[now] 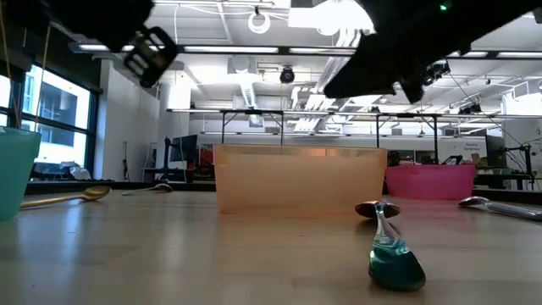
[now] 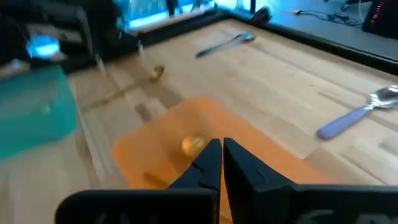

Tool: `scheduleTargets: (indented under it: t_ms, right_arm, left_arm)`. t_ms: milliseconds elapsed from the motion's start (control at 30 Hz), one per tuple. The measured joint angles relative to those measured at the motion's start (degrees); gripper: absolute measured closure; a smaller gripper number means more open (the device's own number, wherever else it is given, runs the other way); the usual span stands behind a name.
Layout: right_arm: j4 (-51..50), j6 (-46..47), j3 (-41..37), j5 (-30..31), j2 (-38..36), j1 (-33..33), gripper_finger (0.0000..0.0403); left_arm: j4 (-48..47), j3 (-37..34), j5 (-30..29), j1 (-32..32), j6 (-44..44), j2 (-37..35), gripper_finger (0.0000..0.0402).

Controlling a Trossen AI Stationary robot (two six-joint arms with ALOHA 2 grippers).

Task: Sort silverware by color (type)
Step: Put the top violet spoon into the green bin

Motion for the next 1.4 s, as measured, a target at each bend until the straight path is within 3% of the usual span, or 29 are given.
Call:
scheduleTargets:
  t_ms: [167, 267, 533, 700, 867, 1133, 1400]
  right_arm:
    - [10.8, 2.6, -10.3, 2.6, -7.9, -2.8, 0.0403]
    - [12.4, 5.9, -15.2, 1.6, -11.0, -7.0, 0.0403]
    - [12.4, 7.0, -16.5, -12.5, -10.0, -24.6, 0.0403]
    - [12.2, 2.2, -13.0, -22.3, -7.0, -35.4, 0.0398]
    - [10.2, -1.5, -7.6, -28.3, -2.0, -42.4, 0.0349]
    - [-5.2, -1.3, 8.7, -33.4, 11.9, -47.1, 0.0244]
    - [-20.2, 1.0, 21.6, -36.8, 22.5, -48.8, 0.0226]
  left_arm:
    - [15.4, -5.5, 5.9, 9.1, 6.2, 0.0, 0.0401]
    - [20.5, -8.1, 9.1, 15.2, 7.3, 0.0, 0.0401]
    - [22.8, -10.1, 14.6, 29.6, 8.9, 0.2, 0.0401]
    - [27.0, -10.1, 20.8, 38.0, 9.8, 1.8, 0.0401]
    - [29.2, -10.0, 26.1, 45.7, 10.5, 4.1, 0.0401]
    - [29.1, -10.0, 26.9, 52.4, 10.4, 7.7, 0.0401]
    - [29.0, -10.0, 27.0, 53.2, 10.2, 9.7, 0.0401]
